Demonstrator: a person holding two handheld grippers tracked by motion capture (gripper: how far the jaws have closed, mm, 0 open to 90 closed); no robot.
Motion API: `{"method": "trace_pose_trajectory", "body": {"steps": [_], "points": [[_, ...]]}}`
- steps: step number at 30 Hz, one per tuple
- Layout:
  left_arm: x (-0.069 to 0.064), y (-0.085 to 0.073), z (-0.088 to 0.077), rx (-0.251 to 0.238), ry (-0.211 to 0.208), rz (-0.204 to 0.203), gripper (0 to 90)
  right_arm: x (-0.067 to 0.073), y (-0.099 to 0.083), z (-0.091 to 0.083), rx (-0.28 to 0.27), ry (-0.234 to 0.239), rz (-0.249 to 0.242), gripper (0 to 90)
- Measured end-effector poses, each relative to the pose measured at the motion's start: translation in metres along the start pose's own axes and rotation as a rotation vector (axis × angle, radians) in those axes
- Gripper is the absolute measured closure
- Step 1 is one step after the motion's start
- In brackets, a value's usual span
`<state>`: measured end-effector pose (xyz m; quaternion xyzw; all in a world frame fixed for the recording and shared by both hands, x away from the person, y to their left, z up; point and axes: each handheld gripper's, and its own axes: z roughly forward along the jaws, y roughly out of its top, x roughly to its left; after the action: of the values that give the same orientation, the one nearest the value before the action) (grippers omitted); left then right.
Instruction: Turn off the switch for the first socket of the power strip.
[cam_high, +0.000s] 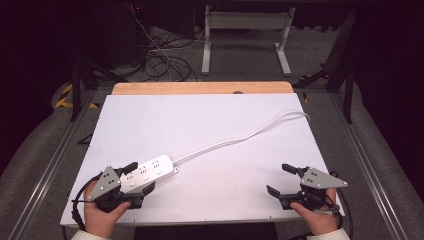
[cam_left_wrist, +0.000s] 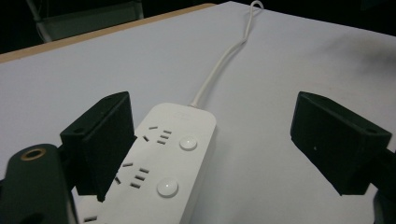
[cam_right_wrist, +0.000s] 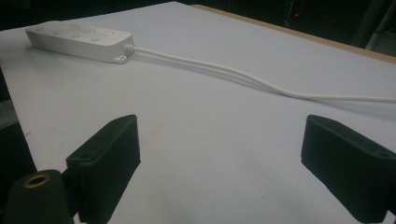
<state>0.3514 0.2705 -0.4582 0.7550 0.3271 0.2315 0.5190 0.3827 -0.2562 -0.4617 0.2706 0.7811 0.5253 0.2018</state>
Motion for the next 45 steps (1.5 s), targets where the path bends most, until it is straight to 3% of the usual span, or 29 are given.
{"method": "trace_pose_trajectory", "body": {"steps": [5, 13, 20, 27, 36, 45], "points": [[-0.002, 0.001, -0.001, 0.0, 0.02, 0.01, 11.9, 0.001, -0.001, 0.002, 0.005, 0.002, -0.007, 13.0], [-0.003, 0.003, -0.003, 0.02, 0.038, 0.057, 17.4, -0.001, -0.003, 0.003, 0.015, 0.013, 0.002, 14.0], [-0.005, 0.006, -0.004, 0.027, 0.034, 0.054, 20.8, 0.0, -0.002, 0.003, 0.015, 0.015, -0.004, 15.1], [-0.008, 0.011, -0.004, 0.084, 0.047, 0.054, 27.2, 0.001, -0.002, 0.004, 0.024, 0.019, -0.017, 17.2], [-0.007, 0.025, -0.002, 0.113, 0.032, 0.044, 34.9, 0.002, -0.003, 0.007, 0.048, 0.027, -0.028, 18.9], [-0.005, 0.036, 0.004, 0.123, 0.016, 0.038, 36.8, 0.003, -0.004, 0.008, 0.05, 0.033, -0.025, 19.0]]}}
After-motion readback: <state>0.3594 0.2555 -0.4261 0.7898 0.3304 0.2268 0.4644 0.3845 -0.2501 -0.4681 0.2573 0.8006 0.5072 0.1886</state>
